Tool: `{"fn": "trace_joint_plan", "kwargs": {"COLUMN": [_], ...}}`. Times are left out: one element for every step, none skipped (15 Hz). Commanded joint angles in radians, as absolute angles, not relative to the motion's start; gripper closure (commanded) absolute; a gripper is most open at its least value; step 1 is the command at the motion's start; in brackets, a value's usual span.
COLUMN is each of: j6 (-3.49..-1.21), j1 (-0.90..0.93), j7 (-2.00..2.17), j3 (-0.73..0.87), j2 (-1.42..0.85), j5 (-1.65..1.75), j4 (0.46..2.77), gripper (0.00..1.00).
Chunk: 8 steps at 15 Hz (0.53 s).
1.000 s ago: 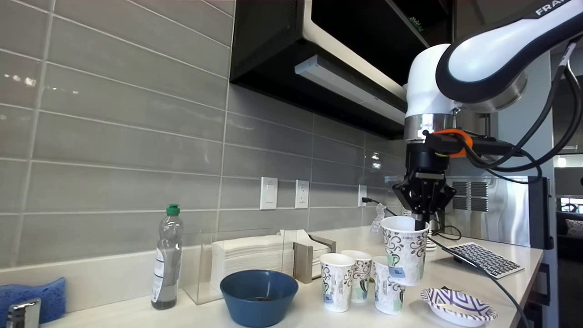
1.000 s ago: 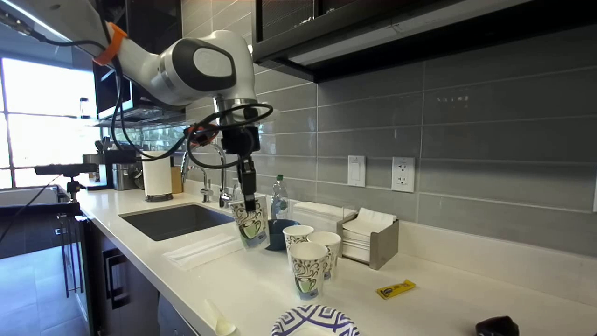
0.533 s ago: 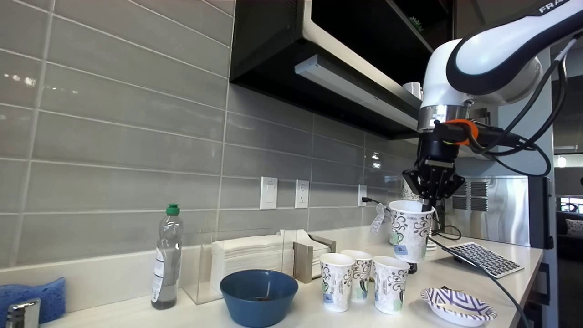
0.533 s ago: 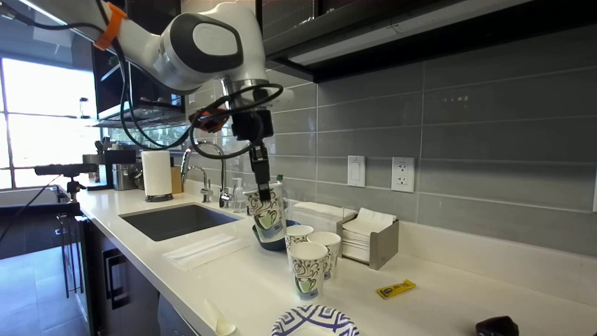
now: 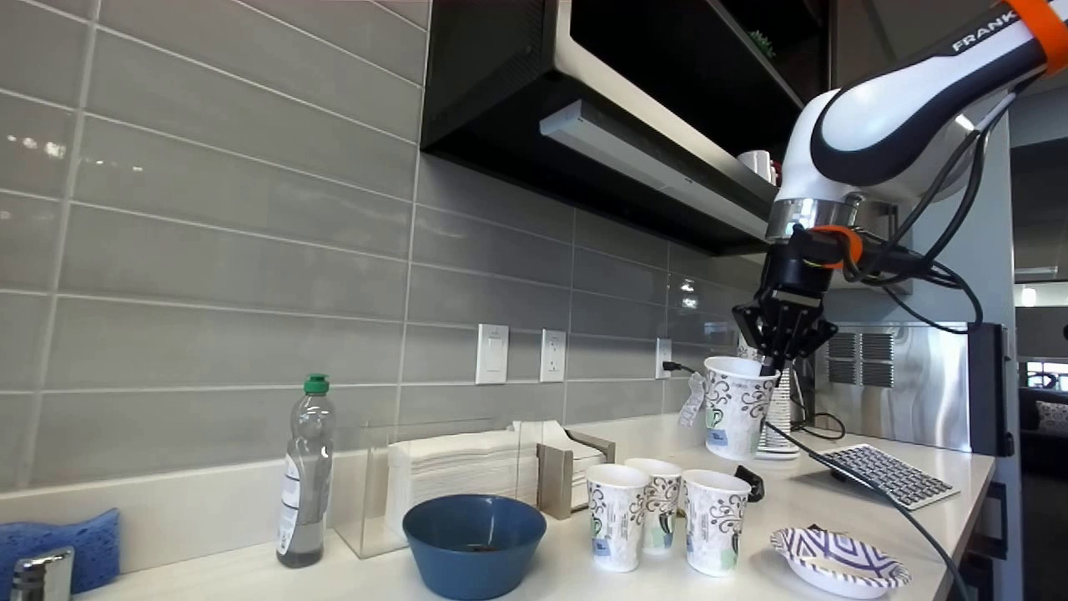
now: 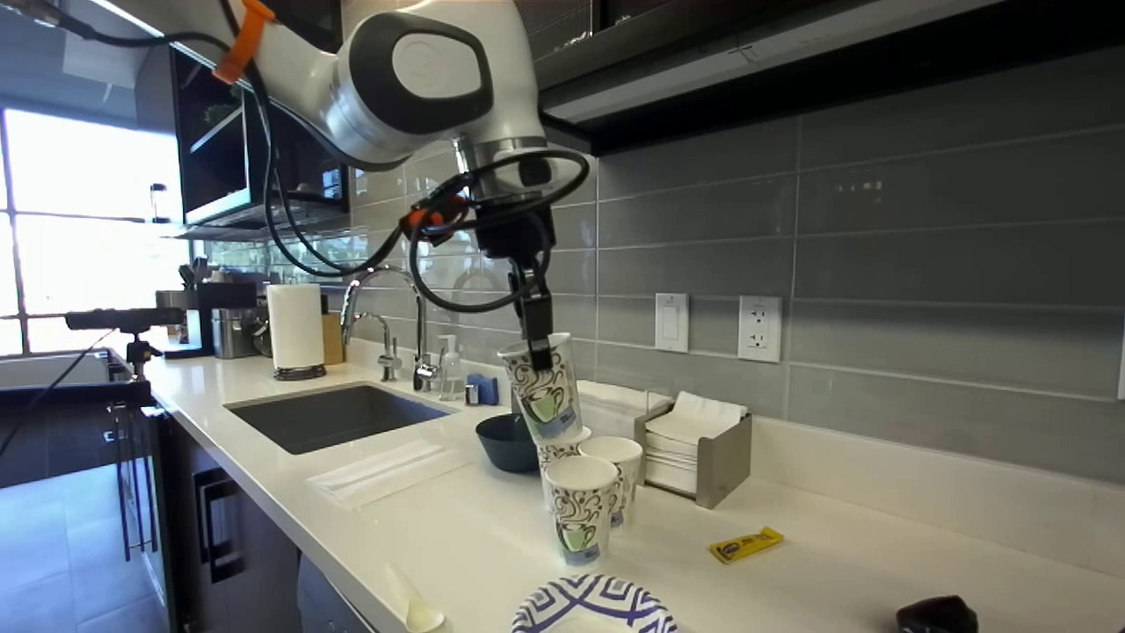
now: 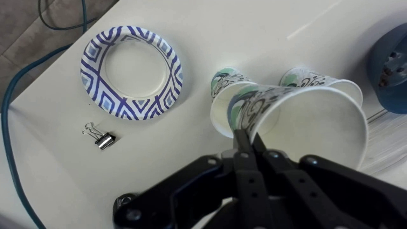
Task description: Stack the four coffee cups together.
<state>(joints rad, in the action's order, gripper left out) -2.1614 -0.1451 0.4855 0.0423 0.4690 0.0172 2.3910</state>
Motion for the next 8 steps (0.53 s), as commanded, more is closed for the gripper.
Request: {"fn": "trace_joint_plan", "kwargs": {"j6": [-2.185,-2.185,-2.186,-2.188,-2.185,-2.182,-2.180,-2.181], "j1": [-0.146,-0.147,-0.148,-0.148,-0.149,-0.149,-0.150,-0.149], "j7": [0.426,0.421,0.416,0.411,0.412,0.411,0.411,0.409], "j3": [0.059,0.061,0.064,0.067,0.067,0.069,0.070,0.073], "j2": [0.388,0.373,0.358,0.345,0.332,0.323,0.314,0.308], "j5": [-0.043,-0.048,-0.054,-0.058,-0.058,-0.060,-0.060,-0.062], "j4": [2.344,2.339,2.332,2.329,2.322,2.317,2.312,2.309], "gripper": [0.99,0.99,0.99,0.99,0.99,0.99,0.99,0.99]}}
